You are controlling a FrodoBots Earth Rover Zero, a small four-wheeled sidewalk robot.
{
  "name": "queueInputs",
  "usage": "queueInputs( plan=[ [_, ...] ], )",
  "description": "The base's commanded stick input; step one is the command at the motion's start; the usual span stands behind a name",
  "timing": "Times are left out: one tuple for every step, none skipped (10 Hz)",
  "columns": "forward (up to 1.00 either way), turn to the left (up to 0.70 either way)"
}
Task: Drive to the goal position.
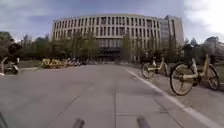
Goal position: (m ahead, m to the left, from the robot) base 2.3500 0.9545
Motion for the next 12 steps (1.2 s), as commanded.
queueInputs(
  plan=[
    [1.0, 0.0],
    [1.0, 0.0],
    [1.0, 0.0],
    [1.0, 0.0],
    [1.0, 0.0],
    [1.0, 0.0],
    [1.0, 0.0],
    [1.0, 0.0],
    [1.0, 0.0],
    [1.0, 0.0],
    [1.0, 0.0],
    [1.0, 0.0]
  ],
)
